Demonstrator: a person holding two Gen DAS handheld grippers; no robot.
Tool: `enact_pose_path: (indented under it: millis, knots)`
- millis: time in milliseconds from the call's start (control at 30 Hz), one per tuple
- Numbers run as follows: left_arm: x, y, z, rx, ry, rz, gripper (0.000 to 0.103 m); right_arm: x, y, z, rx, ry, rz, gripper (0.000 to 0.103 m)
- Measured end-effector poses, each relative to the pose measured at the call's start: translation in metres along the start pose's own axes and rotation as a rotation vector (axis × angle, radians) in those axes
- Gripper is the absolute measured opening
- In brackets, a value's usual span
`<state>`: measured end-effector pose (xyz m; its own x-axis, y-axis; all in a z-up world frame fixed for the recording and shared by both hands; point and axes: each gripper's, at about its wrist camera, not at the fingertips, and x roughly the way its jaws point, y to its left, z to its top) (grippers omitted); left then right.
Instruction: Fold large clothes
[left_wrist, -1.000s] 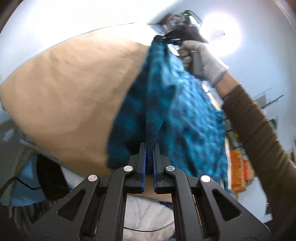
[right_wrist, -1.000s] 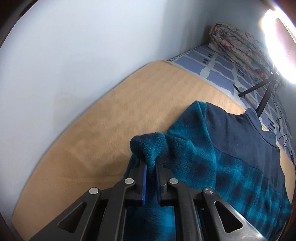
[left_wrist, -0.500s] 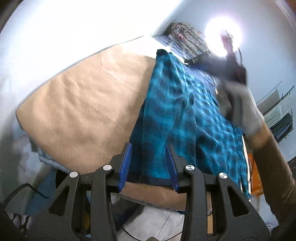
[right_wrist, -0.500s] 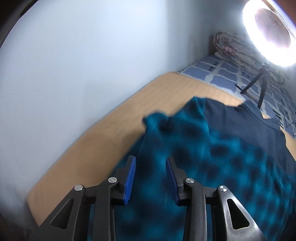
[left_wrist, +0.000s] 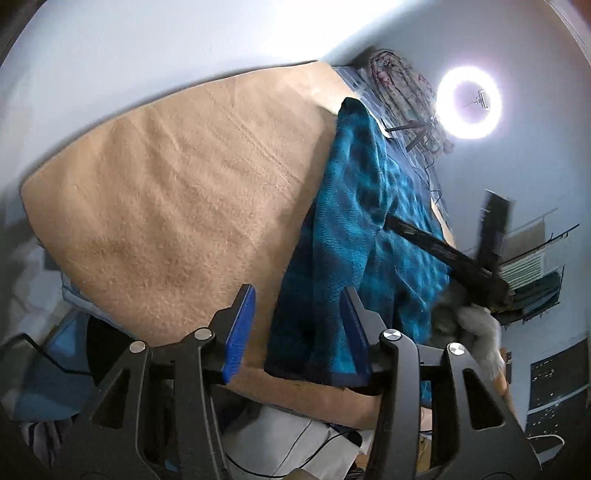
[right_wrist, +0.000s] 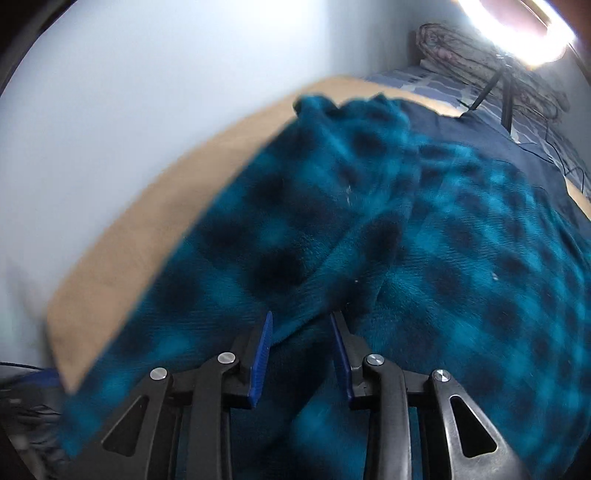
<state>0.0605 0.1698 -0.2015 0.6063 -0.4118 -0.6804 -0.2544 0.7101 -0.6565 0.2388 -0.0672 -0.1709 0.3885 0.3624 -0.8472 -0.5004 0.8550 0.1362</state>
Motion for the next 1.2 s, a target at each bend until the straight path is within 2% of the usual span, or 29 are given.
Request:
enact_pose_path:
  millis: [33, 167, 267, 367, 400, 467, 567, 600, 667, 733, 833, 967, 1067, 1200]
  knots:
    - [0.004, 0.003, -0.001, -0.009, 0.012, -0.003, 0.053, -0.011, 0.002, 0.0, 0.0, -0.018, 0.019, 0.032]
    - [0.019, 0.009, -0.011, -0.062, 0.074, -0.048, 0.053, -0.039, 0.021, -0.017, -0.036, -0.034, 0.065, 0.032]
    - [0.027, 0.001, -0.017, -0.054, 0.099, -0.058, 0.054, -0.041, 0.032, -0.032, -0.055, -0.015, 0.103, 0.032]
    - [0.033, -0.007, -0.018, -0.031, 0.103, -0.049, 0.054, -0.031, 0.043, -0.047, -0.08, 0.013, 0.096, 0.032]
    - [0.036, -0.008, -0.018, -0.029, 0.107, -0.047, 0.051, -0.024, 0.045, -0.051, -0.088, 0.033, 0.082, 0.032]
    - [0.038, -0.008, -0.021, -0.033, 0.109, -0.05, 0.014, -0.006, 0.044, -0.059, -0.094, 0.102, 0.058, 0.031]
    - [0.033, -0.013, -0.02, -0.009, 0.082, -0.069, 0.009, -0.004, 0.044, -0.066, -0.121, 0.13, 0.042, 0.03]
    - [0.029, -0.02, -0.021, 0.022, 0.066, -0.067, 0.009, -0.01, 0.041, -0.063, -0.102, 0.124, 0.059, 0.03]
    - [0.022, -0.031, -0.023, 0.079, 0.04, -0.059, 0.008, -0.021, 0.032, -0.056, -0.051, 0.096, 0.1, 0.038]
    - [0.016, -0.043, -0.026, 0.128, 0.019, -0.055, 0.008, -0.03, 0.023, -0.043, -0.01, 0.059, 0.099, 0.058]
    - [0.011, -0.056, -0.029, 0.172, 0.0, -0.049, 0.008, -0.038, 0.019, -0.023, 0.01, 0.031, 0.096, 0.058]
    - [0.008, -0.071, -0.033, 0.229, -0.016, -0.038, 0.007, -0.033, 0.033, 0.009, 0.027, 0.028, 0.093, 0.063]
    - [0.012, -0.079, -0.034, 0.256, -0.02, -0.026, 0.007, -0.018, 0.044, 0.033, 0.03, 0.05, 0.081, 0.067]
    - [0.016, -0.086, -0.036, 0.286, -0.02, -0.018, 0.007, 0.015, 0.061, 0.06, 0.022, 0.092, 0.005, 0.067]
